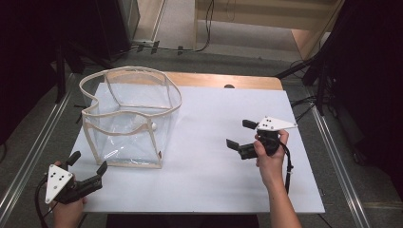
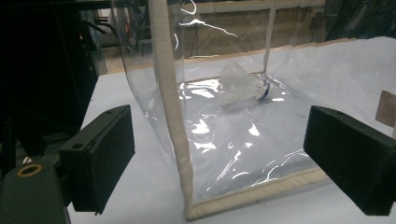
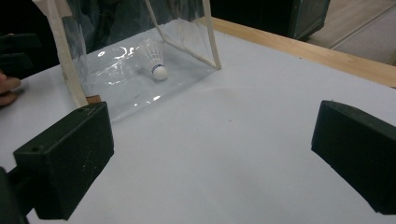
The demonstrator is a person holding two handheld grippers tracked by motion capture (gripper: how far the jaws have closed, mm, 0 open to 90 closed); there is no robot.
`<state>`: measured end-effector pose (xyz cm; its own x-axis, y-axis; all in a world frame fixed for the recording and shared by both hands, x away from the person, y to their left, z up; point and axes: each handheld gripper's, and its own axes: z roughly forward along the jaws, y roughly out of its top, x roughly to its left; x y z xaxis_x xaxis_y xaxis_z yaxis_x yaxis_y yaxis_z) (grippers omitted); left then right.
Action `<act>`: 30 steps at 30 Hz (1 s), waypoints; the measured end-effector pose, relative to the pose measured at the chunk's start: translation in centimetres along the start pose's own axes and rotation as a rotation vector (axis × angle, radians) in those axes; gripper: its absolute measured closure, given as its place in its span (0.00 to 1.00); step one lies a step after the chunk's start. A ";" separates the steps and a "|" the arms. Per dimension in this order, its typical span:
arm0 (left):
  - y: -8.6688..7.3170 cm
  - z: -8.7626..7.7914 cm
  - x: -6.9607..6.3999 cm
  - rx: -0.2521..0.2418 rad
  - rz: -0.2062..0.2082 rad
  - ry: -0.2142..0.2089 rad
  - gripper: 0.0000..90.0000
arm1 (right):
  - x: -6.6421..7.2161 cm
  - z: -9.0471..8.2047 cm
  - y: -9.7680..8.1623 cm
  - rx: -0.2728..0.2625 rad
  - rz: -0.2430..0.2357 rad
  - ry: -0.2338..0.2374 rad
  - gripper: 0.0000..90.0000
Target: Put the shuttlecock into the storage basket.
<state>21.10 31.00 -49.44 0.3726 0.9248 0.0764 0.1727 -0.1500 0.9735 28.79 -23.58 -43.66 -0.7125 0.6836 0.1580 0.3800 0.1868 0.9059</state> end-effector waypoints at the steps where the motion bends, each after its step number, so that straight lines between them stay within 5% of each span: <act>1: 0.0 0.0 0.0 0.000 -0.001 0.000 0.10 | 0.0 -0.1 -0.2 0.000 0.003 -0.001 0.00; 30: 0.0 0.0 0.0 0.002 0.001 0.000 0.10 | -1.6 -4.8 -6.3 0.014 0.077 -0.084 0.00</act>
<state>21.08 31.01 -49.43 0.3727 0.9247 0.0776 0.1737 -0.1517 0.9730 24.72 -29.24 -47.75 -0.6293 0.7529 0.1927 0.4401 0.1408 0.8868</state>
